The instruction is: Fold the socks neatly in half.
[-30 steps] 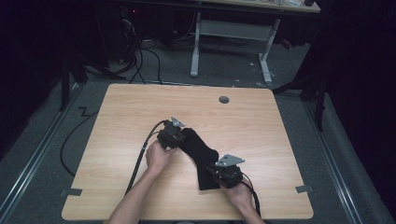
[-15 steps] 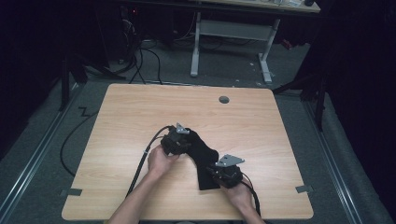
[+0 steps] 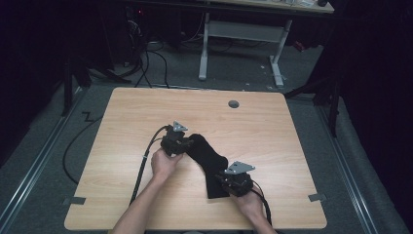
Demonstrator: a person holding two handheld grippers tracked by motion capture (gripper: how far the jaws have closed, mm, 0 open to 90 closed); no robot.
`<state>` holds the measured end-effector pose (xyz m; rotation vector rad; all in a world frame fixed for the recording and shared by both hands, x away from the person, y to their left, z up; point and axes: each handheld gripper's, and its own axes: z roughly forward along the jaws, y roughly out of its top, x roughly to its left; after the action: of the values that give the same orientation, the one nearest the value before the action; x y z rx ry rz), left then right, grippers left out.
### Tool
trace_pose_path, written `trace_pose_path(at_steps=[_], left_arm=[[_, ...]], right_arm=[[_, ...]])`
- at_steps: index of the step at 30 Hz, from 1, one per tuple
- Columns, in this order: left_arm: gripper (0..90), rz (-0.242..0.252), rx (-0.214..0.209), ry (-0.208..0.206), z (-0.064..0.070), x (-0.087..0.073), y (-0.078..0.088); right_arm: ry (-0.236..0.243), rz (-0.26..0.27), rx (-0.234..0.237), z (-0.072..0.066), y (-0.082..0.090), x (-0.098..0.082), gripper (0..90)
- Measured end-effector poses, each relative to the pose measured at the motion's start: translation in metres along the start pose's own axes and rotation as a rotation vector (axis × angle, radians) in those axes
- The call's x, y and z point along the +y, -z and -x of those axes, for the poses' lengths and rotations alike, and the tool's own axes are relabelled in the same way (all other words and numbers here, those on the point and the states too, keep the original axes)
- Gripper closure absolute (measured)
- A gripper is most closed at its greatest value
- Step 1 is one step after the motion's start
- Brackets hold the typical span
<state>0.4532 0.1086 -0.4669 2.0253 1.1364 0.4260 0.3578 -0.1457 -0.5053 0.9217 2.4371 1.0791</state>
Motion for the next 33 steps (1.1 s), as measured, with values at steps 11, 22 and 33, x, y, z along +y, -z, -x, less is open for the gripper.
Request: trace_pose_path(at_steps=[11, 22, 33], left_arm=[[74.9, -0.013, 0.038, 0.029, -0.005, 0.005, -0.008], [68.1, -0.07, -0.016, -0.033, 0.017, 0.0, -0.023], [86.9, -0.074, -0.031, -0.086, 0.024, 0.003, -0.024]], right_arm=[[0.01, 0.001, -0.004, 0.0, 0.0, 0.0, 74.9], [0.014, 0.004, -0.007, -0.001, 0.0, -0.001, 74.9], [0.018, 0.005, -0.006, -0.001, 0.0, -0.001, 75.1]])
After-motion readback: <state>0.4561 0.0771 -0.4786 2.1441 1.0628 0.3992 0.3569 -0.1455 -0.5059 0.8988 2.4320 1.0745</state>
